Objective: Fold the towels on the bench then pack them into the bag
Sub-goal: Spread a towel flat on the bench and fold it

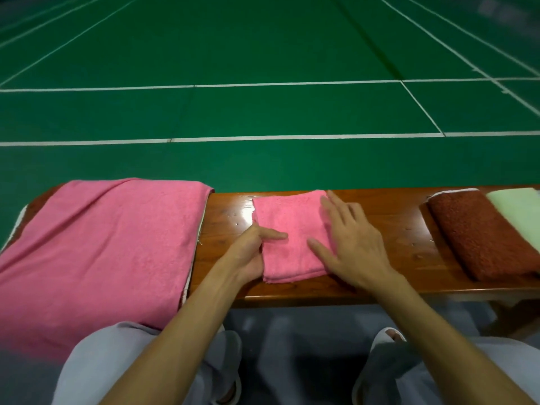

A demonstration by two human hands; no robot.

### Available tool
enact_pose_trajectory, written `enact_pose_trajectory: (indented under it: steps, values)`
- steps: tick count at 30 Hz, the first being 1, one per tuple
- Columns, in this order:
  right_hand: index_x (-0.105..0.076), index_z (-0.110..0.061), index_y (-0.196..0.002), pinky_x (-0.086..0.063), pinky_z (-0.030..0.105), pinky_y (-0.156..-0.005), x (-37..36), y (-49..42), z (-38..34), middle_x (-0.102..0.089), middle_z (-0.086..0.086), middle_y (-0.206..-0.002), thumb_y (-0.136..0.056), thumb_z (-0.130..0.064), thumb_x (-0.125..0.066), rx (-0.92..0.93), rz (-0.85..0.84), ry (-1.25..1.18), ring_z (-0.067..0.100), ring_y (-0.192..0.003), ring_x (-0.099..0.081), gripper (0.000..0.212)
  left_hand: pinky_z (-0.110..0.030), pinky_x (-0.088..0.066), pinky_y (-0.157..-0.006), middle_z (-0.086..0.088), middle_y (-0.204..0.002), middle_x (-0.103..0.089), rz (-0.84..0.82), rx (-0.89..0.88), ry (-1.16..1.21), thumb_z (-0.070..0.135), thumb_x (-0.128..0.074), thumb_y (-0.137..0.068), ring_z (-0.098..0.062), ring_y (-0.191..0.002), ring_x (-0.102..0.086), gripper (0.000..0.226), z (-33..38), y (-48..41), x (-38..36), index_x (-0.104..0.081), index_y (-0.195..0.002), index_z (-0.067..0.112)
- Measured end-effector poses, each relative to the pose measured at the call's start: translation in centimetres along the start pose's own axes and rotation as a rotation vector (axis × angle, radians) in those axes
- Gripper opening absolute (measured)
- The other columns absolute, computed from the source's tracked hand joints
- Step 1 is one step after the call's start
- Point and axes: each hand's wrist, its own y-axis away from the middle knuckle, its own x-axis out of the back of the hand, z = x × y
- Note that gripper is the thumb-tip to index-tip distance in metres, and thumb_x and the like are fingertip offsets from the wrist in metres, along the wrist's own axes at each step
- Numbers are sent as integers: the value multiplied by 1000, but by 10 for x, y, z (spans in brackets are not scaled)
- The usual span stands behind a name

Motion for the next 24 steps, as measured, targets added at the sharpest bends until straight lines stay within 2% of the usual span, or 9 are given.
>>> enact_pose_trajectory:
  steps: [2, 4, 8, 10, 12, 14, 17, 21, 24]
  values:
    - [-14, -19, -164, -27, 49, -123, -11, 5, -1, -10, 4, -171, -103, -61, -23, 42, -72, 7, 29, -157, -6, 74, -48, -61, -80, -18, -132, -66, 9, -27, -11, -12, -62, -85, -38, -117, -65, 64, -2, 0, 0, -53, -141, 16]
    - [-2, -25, -164, -13, 51, -127, -20, 9, 5, 5, -3, -171, -103, -58, -9, 40, -185, 17, 25, -157, 14, 70, -48, -61, -80, -16, -135, -63, 22, -104, -45, -16, -61, -83, -38, -119, -64, 74, -3, 0, 1, -50, -144, 23]
    - [1, -31, -163, -5, 49, -128, -21, 15, 21, 11, -10, -170, -100, -53, -4, 59, -258, -24, 19, -155, 20, 67, -36, -61, -80, 3, -145, -49, 118, -368, -173, -22, -55, -80, -24, -128, -58, 102, 9, -4, 12, -32, -157, 41]
    - [-2, -31, -164, -2, 47, -128, -15, 14, 22, 11, -10, -170, -97, -50, -11, 64, -250, -113, 16, -155, 20, 70, -44, -57, -96, 3, -145, -51, 255, -504, -218, -3, -67, -78, -20, -133, -55, 96, 19, -5, 23, -35, -156, 43]
    - [-5, -24, -164, 0, 43, -129, -8, 12, 19, 10, -6, -170, -92, -46, -19, 47, -174, -202, 13, -156, 17, 77, -50, -42, -116, 2, -155, -47, 445, -664, -526, 30, -74, -71, -16, -143, -46, 94, 21, -4, 32, -36, -156, 40]
    - [-4, -17, -164, 2, 39, -128, -3, 4, 13, 8, -2, -171, -93, -41, -23, 20, -50, -227, 13, -157, 14, 77, -48, -25, -126, 0, -166, -32, 553, -803, -1026, 49, -65, -79, -17, -154, -27, 95, 15, -1, 33, -27, -162, 25]
    - [-5, -14, -164, 3, 38, -127, 0, -15, 6, 6, 0, -171, -100, -42, -25, 12, 29, -197, 15, -157, 12, 72, -43, 1, -129, 0, -172, -5, 468, -965, -1598, 56, -39, -98, -17, -159, 6, 83, -4, 2, 14, -12, -165, 15]
    - [0, -16, -164, -4, 48, -128, -22, -28, -6, 8, 1, -171, -103, -43, -16, 94, -96, -88, 21, -157, 13, 69, -49, 5, -128, -5, -172, 9, 319, -800, -1953, 50, -5, -103, -21, -157, 19, 71, -36, -14, 3, -2, -165, 13]
    - [2, -18, -164, -7, 54, -127, -40, -29, -9, 12, 1, -170, -98, -49, -3, 55, -225, -40, 22, -156, 16, 73, -44, 15, -126, -7, -171, 13, 316, -662, -2013, 52, 9, -98, -23, -155, 22, 77, -46, -20, 12, 5, -163, 13]
